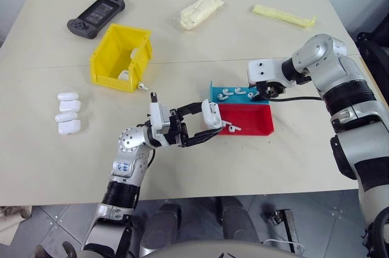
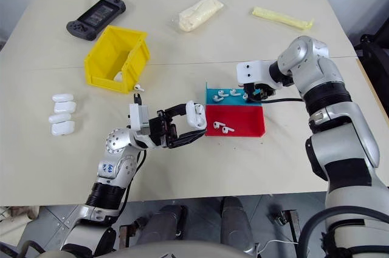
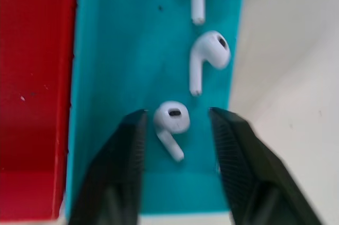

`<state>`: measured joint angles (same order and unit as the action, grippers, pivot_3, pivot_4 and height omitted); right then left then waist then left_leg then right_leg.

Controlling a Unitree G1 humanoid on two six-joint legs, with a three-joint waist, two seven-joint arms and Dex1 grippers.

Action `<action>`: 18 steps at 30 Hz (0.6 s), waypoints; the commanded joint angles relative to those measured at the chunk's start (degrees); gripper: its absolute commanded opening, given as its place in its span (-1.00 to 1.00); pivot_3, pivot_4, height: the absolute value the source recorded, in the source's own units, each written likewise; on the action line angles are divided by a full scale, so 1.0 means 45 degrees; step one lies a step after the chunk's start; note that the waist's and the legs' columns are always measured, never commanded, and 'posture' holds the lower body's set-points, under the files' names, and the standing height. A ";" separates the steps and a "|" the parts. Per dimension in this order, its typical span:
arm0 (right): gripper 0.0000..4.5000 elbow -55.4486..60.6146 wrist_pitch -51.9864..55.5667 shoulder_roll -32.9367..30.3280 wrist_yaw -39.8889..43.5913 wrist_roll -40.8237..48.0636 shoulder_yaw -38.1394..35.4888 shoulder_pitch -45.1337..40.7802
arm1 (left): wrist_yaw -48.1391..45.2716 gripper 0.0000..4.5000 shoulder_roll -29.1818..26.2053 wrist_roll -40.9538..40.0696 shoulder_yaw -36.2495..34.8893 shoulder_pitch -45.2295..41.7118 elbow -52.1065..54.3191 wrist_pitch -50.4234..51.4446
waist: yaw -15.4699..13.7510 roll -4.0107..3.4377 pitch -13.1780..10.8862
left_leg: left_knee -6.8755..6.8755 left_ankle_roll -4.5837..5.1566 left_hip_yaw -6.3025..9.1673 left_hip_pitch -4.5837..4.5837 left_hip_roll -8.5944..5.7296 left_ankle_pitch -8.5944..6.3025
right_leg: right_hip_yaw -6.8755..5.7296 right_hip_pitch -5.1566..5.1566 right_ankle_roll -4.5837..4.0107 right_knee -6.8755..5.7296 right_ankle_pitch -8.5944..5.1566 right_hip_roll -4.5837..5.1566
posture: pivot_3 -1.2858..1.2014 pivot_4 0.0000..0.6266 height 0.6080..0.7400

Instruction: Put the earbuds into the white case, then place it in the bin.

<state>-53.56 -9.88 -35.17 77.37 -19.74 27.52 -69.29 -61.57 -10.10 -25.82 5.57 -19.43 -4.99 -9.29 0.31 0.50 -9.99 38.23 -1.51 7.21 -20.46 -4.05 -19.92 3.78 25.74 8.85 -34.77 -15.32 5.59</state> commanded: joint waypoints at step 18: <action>-0.14 -0.0926 -0.0300 0.0390 0.0595 -0.1584 0.0612 -0.0877 | 0.0287 0.24 -0.0043 -0.0051 -0.0090 0.0165 0.0602 -0.0310 | 0.0001 -0.0005 0.0003 | 0.0010 -0.0001 0.0001 0.0002 -0.0002 0.0000 | 0.0000 -0.0003 0.0000 -0.0015 0.0000 0.0000 | 0.03 -0.52 1.00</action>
<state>-56.81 -11.80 -33.50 79.32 -25.46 29.15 -72.49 -60.65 -10.20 -25.82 5.52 -18.65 -4.79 -9.39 0.31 0.47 -9.98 38.28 -1.51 7.21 -20.45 -4.06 -19.92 3.78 25.73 8.85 -34.85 -15.32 5.59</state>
